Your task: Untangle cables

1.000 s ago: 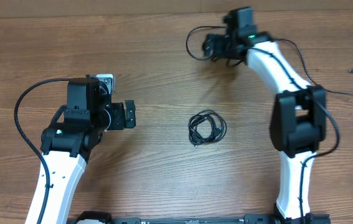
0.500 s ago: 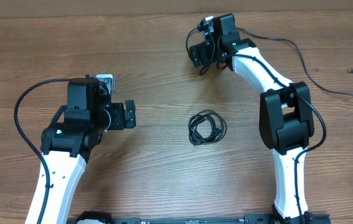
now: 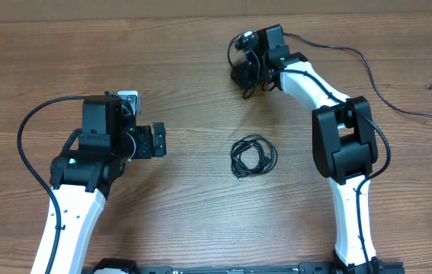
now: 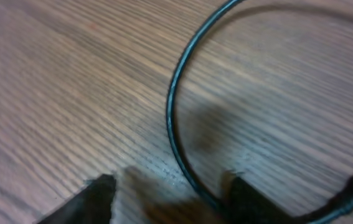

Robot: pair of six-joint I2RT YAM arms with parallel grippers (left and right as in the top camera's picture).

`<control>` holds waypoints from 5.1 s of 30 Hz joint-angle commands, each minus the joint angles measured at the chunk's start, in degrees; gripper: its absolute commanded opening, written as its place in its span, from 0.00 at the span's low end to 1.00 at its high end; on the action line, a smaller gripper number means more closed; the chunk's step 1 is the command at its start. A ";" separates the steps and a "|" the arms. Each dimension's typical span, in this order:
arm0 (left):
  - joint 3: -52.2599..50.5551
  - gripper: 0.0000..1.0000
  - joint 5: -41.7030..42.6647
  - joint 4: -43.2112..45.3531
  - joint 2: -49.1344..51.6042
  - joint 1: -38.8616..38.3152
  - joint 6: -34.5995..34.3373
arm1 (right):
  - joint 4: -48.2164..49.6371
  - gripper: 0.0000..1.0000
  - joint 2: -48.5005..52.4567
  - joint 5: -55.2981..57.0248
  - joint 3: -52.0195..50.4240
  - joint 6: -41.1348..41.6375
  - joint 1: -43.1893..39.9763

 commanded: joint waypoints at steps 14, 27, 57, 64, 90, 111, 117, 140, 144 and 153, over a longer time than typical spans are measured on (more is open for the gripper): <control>1.01 1.00 -0.61 0.68 0.02 -0.37 -0.37 | -11.45 0.04 -3.32 8.70 5.40 1.03 -0.90; 1.01 1.00 -0.61 0.68 0.02 -0.37 -0.37 | -23.06 0.04 -20.09 10.08 7.52 16.15 -9.35; 1.01 1.00 -0.63 1.53 0.04 -0.37 -0.37 | -10.73 0.74 -3.52 5.18 -2.19 -7.41 -1.20; 1.01 0.99 -0.61 2.38 0.04 -0.37 -0.37 | -10.64 0.54 -1.40 5.18 -2.21 -10.19 -1.20; 1.01 1.00 -0.61 3.04 0.04 -0.37 -0.35 | -23.41 0.04 -20.06 22.53 1.40 9.92 -12.92; 1.01 0.99 -0.63 2.58 0.04 -0.37 -0.35 | -27.56 0.88 -23.32 24.04 -0.20 40.06 -40.41; 1.01 1.00 -0.61 2.86 0.04 -0.37 -0.37 | -30.77 0.91 -21.51 24.06 -0.44 40.98 -49.44; 1.01 1.00 -0.61 3.87 0.04 -0.37 -0.37 | -31.87 0.90 -8.04 27.02 -1.03 42.86 -54.16; 1.01 1.00 -0.61 3.82 0.04 -0.37 -0.35 | -30.03 0.48 -7.45 25.70 -1.03 42.64 -54.16; 1.01 1.00 -0.63 3.74 0.04 -0.37 -0.35 | -26.88 0.04 -8.09 17.25 6.49 35.12 -54.16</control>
